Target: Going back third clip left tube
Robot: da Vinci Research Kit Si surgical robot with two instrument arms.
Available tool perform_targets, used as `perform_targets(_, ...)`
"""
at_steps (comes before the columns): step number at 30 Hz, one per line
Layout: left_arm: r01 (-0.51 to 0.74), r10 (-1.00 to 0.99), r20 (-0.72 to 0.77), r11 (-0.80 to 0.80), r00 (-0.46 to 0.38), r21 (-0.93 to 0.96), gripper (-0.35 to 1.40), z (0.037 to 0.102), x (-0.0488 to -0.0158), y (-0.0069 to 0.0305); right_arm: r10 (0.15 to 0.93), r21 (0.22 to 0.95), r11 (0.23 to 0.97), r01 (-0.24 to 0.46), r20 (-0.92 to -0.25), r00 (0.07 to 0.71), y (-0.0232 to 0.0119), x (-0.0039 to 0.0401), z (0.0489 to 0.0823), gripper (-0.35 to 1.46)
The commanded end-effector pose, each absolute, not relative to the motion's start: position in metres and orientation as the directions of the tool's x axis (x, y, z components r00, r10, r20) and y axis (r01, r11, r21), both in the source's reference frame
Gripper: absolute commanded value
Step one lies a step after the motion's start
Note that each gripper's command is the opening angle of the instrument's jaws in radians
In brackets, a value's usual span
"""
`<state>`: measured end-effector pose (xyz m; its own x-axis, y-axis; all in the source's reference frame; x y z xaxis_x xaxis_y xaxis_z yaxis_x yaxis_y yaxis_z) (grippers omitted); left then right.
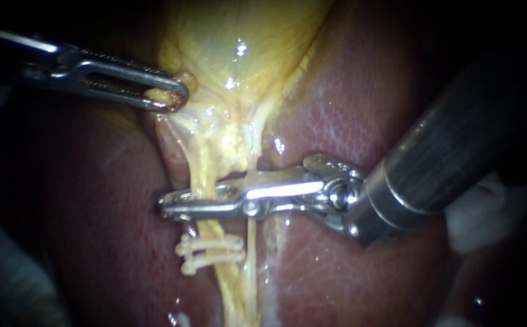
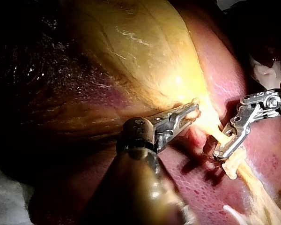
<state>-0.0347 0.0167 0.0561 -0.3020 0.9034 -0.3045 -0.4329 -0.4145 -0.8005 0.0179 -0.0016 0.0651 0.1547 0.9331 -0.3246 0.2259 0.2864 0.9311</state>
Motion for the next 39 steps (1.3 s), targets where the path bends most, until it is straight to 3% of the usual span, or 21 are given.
perform_targets(1, -0.433, 0.903, -0.304, -0.415, -0.302, -0.801, -0.35, 0.0561, -0.0347, 0.0167, 0.932, 0.93, 0.286, 0.229, -0.325, 0.157, -0.0017, 0.0179, 0.0653, -0.35)
perform_targets(5, -0.433, 0.903, -0.305, -0.415, -0.302, -0.801, -0.35, 0.0561, -0.0347, 0.0167, 0.931, 0.93, 0.292, 0.224, -0.33, 0.155, -0.002, 0.0185, 0.066, 0.23)
perform_targets(8, -0.433, 0.903, -0.305, -0.415, -0.302, -0.801, -0.35, 0.0561, -0.0347, 0.0167, 0.933, 0.932, 0.305, 0.194, -0.333, 0.135, -0.0023, 0.0194, 0.0672, 0.42)
perform_targets(12, -0.432, 0.903, -0.305, -0.415, -0.302, -0.801, -0.35, 0.0561, -0.0346, 0.0167, 0.928, 0.932, 0.322, 0.165, -0.346, 0.139, -0.0025, 0.0193, 0.0686, 0.44)
perform_targets(15, -0.432, 0.903, -0.305, -0.415, -0.302, -0.801, -0.35, 0.0561, -0.0346, 0.0167, 0.91, 0.926, 0.365, 0.099, -0.377, 0.17, -0.0021, 0.0189, 0.0691, 0.46)
perform_targets(22, -0.432, 0.903, -0.305, -0.415, -0.303, -0.801, -0.35, 0.0561, -0.0345, 0.0166, 0.839, 0.864, 0.501, 0.058, -0.501, 0.212, -0.0018, 0.017, 0.0685, 0.49)
perform_targets(29, -0.432, 0.903, -0.305, -0.415, -0.303, -0.801, -0.35, 0.056, -0.0345, 0.0166, 0.629, 0.668, 0.743, 0.04, -0.718, 0.298, -0.0016, 0.013, 0.0634, 0.5)
perform_targets(32, -0.431, 0.903, -0.305, -0.415, -0.303, -0.801, -0.35, 0.0561, -0.0344, 0.0166, 0.533, 0.577, 0.816, 0.045, -0.779, 0.33, -0.0015, 0.0105, 0.0611, 0.5)
perform_targets(39, -0.431, 0.903, -0.305, -0.416, -0.303, -0.801, -0.35, 0.0563, -0.0344, 0.0168, 0.389, 0.434, 0.9, 0.047, -0.846, 0.365, -0.0009, 0.005, 0.0574, 0.5)
